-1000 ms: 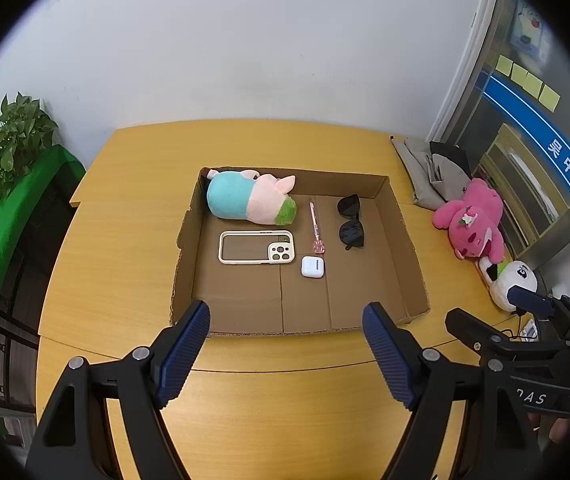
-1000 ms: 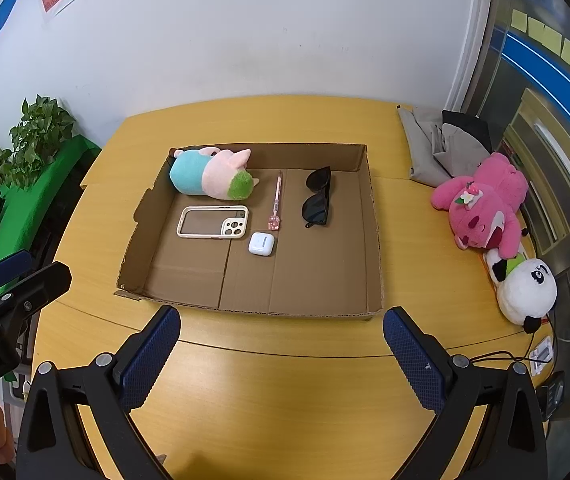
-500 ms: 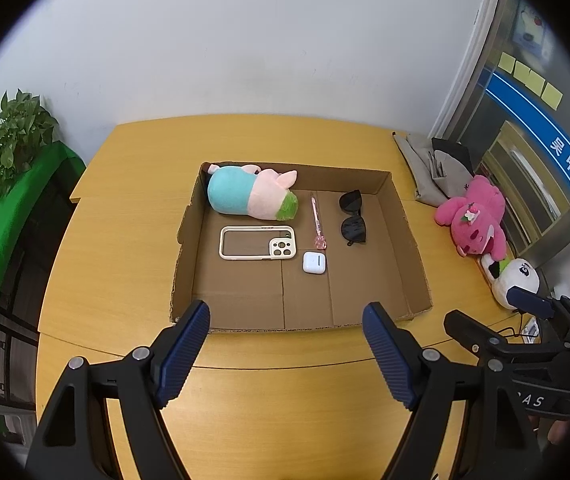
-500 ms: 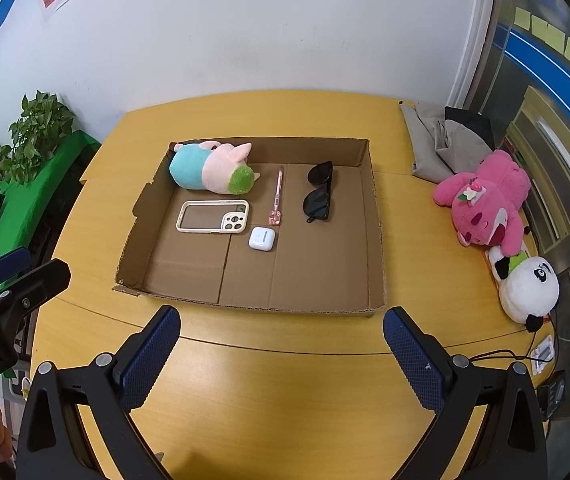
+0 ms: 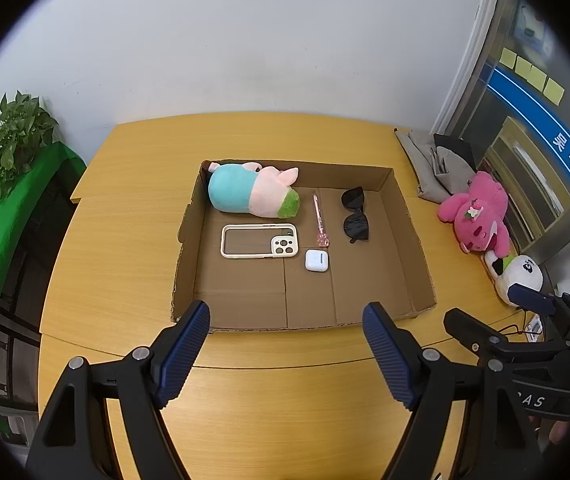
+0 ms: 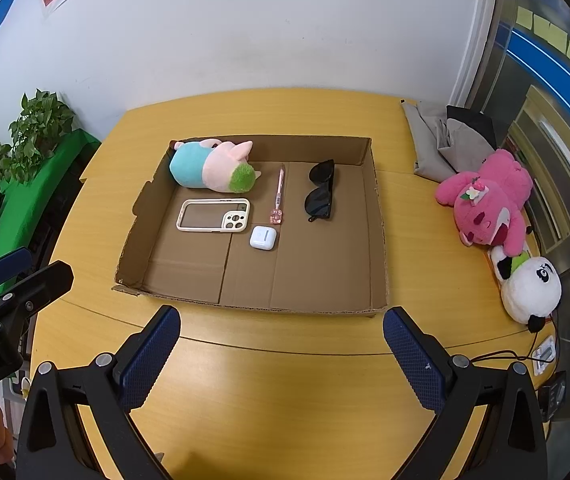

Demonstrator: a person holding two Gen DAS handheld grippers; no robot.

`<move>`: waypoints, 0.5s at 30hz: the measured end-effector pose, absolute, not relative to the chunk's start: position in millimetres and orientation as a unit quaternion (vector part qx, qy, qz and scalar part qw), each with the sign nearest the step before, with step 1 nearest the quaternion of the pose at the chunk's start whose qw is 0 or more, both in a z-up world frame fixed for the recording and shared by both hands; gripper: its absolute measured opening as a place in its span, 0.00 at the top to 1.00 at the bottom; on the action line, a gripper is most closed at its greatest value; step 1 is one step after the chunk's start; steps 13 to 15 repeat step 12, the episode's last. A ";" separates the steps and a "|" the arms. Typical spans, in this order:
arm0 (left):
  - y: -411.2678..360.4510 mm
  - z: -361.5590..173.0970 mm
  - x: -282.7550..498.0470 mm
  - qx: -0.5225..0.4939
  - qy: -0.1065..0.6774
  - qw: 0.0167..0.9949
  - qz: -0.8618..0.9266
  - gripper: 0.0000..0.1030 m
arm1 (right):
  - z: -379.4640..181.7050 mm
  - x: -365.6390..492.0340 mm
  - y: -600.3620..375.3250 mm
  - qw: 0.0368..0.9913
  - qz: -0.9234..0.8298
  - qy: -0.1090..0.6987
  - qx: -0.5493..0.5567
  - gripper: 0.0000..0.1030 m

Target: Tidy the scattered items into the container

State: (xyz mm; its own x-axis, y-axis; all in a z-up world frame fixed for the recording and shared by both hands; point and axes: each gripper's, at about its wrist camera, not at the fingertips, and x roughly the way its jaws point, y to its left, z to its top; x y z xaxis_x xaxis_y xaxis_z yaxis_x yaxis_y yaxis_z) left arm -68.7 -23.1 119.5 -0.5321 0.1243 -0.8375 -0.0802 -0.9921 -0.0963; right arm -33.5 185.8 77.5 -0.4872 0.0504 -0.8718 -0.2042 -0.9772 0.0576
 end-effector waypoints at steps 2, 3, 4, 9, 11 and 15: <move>-24.0 118.6 -69.0 -0.481 -0.024 0.057 0.874 0.23 | 76.3 -33.9 186.0 0.074 0.858 0.077 -0.502 0.00; -24.1 118.4 -68.9 -0.482 -0.023 0.056 0.874 0.23 | 75.8 -34.2 186.2 0.073 0.858 0.077 -0.502 0.00; -23.9 118.2 -69.4 -0.482 -0.023 0.056 0.874 0.23 | 75.5 -34.5 186.4 0.073 0.858 0.077 -0.503 0.00; -24.6 117.9 -70.1 -0.481 -0.026 0.050 0.875 0.23 | 75.0 -34.9 186.9 0.073 0.858 0.077 -0.503 0.00; -24.1 118.1 -70.3 -0.481 -0.025 0.049 0.875 0.23 | 74.9 -35.0 187.0 0.073 0.858 0.077 -0.503 0.00; -23.8 118.0 -70.8 -0.481 -0.023 0.049 0.875 0.23 | 74.8 -35.2 187.1 0.073 0.857 0.078 -0.503 0.00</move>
